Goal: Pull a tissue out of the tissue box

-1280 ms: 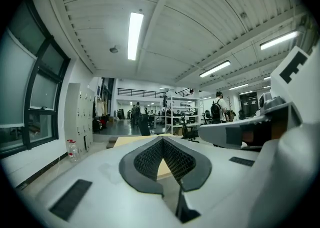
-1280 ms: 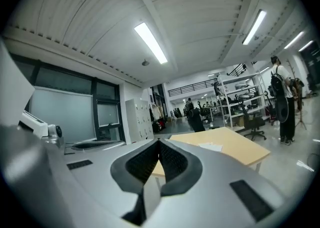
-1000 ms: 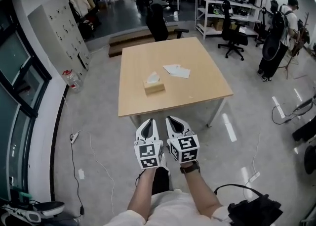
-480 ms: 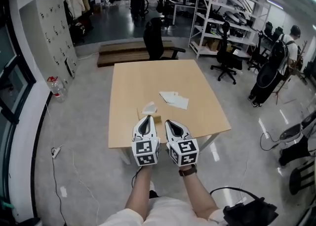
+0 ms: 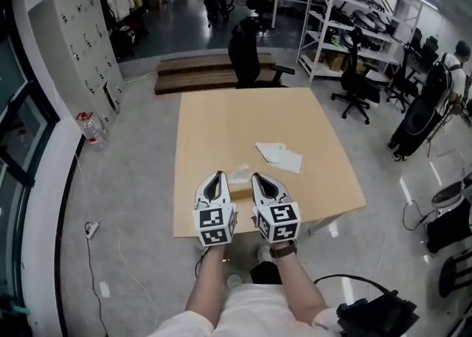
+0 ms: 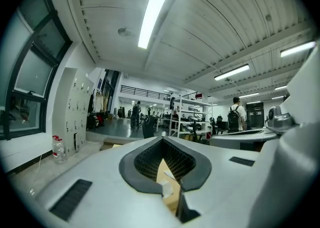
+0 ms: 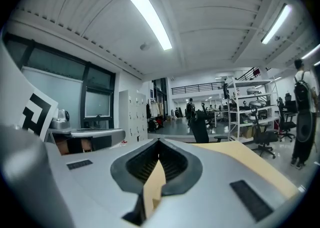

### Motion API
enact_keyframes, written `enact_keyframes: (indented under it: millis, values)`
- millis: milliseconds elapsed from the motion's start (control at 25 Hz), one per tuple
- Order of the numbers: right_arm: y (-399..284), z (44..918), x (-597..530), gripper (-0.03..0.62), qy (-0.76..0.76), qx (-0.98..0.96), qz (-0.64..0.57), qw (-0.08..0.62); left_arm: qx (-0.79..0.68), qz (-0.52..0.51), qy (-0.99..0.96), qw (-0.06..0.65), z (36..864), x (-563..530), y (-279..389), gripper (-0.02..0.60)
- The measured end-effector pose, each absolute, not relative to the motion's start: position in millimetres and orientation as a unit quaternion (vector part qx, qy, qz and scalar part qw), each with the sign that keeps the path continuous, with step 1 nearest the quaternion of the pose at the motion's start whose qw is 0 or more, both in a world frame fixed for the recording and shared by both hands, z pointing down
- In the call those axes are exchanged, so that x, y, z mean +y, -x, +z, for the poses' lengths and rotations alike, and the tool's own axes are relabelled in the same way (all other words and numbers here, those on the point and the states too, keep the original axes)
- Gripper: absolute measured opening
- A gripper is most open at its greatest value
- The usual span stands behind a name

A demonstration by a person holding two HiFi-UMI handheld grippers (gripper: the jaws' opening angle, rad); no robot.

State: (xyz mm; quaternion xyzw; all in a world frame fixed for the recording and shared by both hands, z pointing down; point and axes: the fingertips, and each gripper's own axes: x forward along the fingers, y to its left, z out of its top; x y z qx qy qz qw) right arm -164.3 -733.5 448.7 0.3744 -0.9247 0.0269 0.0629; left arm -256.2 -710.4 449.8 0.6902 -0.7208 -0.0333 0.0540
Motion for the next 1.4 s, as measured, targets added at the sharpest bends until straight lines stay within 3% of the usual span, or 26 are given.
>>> enact_keyframes:
  millis: [200, 600, 960, 1400]
  values:
    - [182, 460, -786, 0.002, -0.366, -0.928, 0.045, 0.054, -0.732, -0.025, -0.679, 0.052, 462, -748, 277, -0.008]
    - [211, 536, -872, 0.002, -0.346, -0.924, 0.087, 0.136, -0.74, 0.015, -0.663, 0.11, 526, -821, 314, -0.008]
    - [223, 581, -902, 0.003, -0.317, -0.929, 0.11, 0.158, -0.741, 0.047, -0.654, 0.143, 571, -840, 330, -0.008]
    - [239, 646, -892, 0.007, -0.284, -0.919, 0.123, 0.245, -0.746, 0.062, -0.639, 0.178, 615, -840, 345, -0.008]
